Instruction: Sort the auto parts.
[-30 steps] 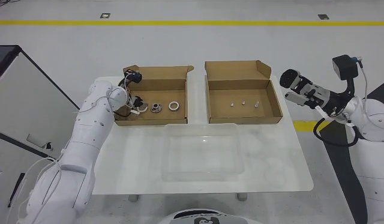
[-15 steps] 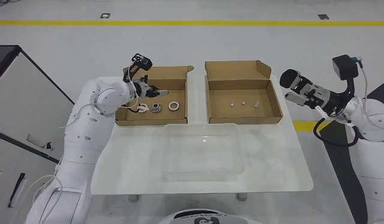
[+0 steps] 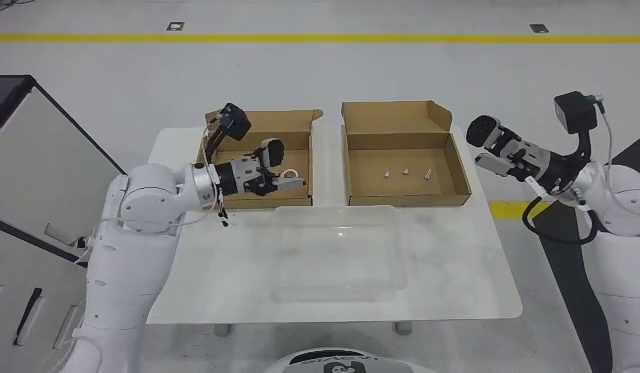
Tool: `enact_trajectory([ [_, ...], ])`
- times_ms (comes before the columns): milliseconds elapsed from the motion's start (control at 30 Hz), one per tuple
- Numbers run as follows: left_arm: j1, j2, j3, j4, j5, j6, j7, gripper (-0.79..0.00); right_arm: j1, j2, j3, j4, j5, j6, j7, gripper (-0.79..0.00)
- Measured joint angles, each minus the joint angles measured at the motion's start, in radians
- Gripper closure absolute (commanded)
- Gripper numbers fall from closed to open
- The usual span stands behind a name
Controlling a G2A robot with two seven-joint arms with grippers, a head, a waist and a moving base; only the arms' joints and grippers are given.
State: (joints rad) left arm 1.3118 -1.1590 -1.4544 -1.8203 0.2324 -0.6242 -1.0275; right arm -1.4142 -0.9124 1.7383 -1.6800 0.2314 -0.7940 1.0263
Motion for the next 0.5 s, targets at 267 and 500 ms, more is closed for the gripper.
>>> enact_trajectory([
  [267, 0.103, 0.025, -0.050, -0.162, -0.224, -0.046, -0.059, -0.785, 0.000, 0.000, 0.000, 0.000, 0.000, 0.000, 0.000, -0.785],
  [500, 0.110, 0.028, -0.048, -0.183, -0.241, -0.055, -0.071, -0.785, 0.000, 0.000, 0.000, 0.000, 0.000, 0.000, 0.000, -0.785],
])
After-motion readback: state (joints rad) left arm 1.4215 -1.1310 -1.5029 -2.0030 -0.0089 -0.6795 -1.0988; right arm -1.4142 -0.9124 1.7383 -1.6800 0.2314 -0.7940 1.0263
